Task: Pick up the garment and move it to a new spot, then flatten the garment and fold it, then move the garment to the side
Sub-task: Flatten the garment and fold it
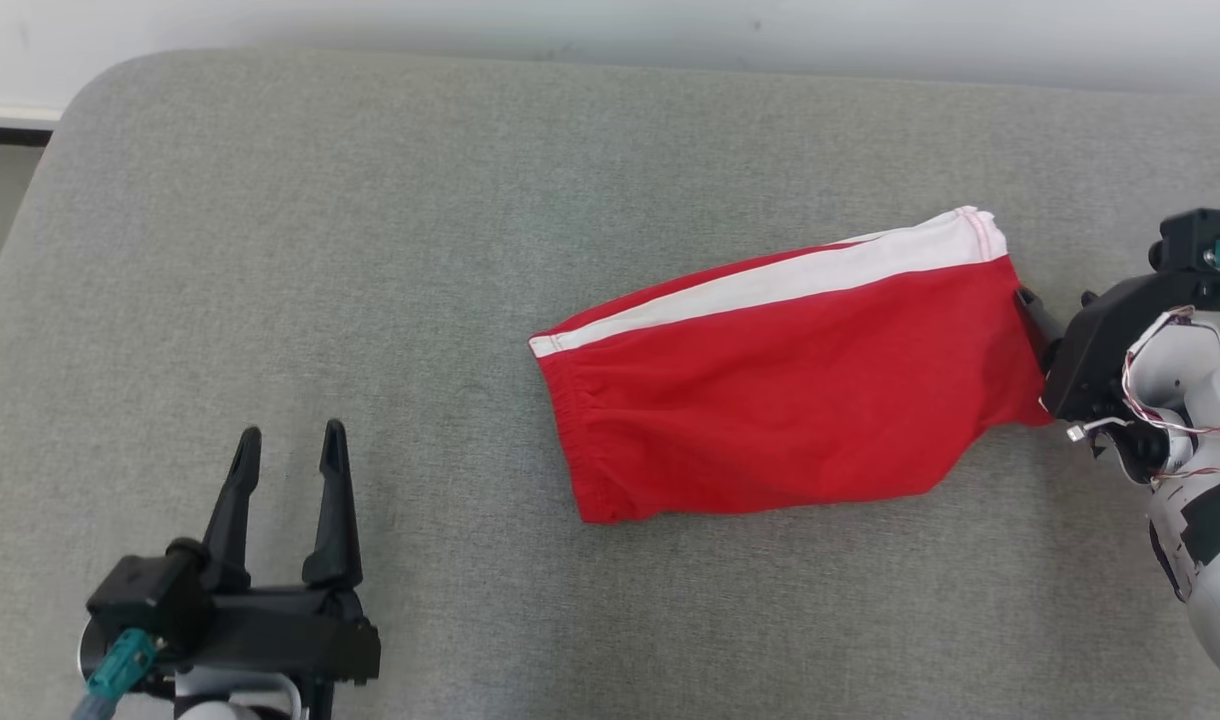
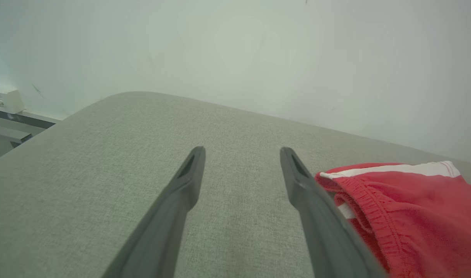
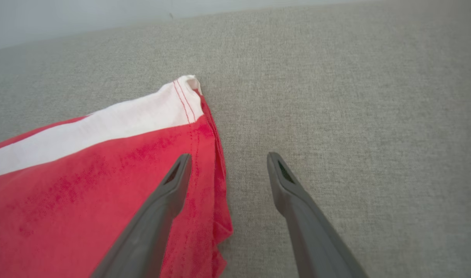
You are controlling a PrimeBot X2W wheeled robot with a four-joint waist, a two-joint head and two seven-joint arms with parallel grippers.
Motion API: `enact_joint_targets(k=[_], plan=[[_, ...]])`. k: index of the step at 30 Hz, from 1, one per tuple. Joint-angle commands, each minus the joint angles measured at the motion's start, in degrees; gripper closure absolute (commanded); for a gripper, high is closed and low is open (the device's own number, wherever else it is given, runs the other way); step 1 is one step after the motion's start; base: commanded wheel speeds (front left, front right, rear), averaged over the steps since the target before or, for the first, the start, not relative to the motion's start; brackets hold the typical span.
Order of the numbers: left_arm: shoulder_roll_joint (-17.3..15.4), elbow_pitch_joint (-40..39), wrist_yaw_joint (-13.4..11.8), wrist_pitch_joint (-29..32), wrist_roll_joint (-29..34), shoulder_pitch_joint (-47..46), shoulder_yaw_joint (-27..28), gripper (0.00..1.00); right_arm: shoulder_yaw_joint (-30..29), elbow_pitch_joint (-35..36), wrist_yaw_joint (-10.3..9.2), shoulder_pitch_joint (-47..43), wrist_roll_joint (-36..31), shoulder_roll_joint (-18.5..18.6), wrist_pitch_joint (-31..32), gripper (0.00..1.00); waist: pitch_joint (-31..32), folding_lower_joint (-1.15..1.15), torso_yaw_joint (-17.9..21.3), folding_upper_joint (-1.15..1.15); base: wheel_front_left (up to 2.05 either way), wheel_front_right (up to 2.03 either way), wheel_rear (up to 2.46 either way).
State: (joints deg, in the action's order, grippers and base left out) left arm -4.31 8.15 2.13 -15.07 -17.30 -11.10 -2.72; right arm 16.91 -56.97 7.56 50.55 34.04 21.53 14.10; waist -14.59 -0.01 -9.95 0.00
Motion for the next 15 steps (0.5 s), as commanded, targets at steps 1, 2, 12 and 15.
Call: enact_joint_targets(k=[1, 2, 12, 15], plan=[[0.4, -0.5, 0.6, -0.1, 1.0, 1.6, 0.8, 0.0, -1.0, -1.5, -0.17, 0.3, 0.1, -0.6, 0.1, 0.0, -0.7, 0.01, -1.0, 0.0, 0.0, 0.0, 0.0], [0.5, -0.5, 0.9, -0.1, 1.4, 2.2, 0.9, 0.0, -1.5, -2.3, -0.18, 0.4, 0.1, -0.7, 0.1, 0.0, -0.9, 0.01, -1.3, 0.0, 0.0, 0.0, 0.0], [1.1, -1.0, 2.6, -0.1, 3.8, 2.9, 2.7, 0.0, -1.3, -7.3, -0.17, 0.4, -1.6, -3.2, 1.9, 0.0, -2.4, 0.01, -2.6, 0.0, 0.0, 0.0, 0.0], [1.2, -0.8, 2.9, -0.1, 4.2, 2.3, 2.7, 0.0, -0.2, -7.9, -0.02, -0.1, -2.2, -4.3, 3.2, 1.0, -2.6, 0.01, -2.7, 0.0, 0.0, 0.0, 0.0]])
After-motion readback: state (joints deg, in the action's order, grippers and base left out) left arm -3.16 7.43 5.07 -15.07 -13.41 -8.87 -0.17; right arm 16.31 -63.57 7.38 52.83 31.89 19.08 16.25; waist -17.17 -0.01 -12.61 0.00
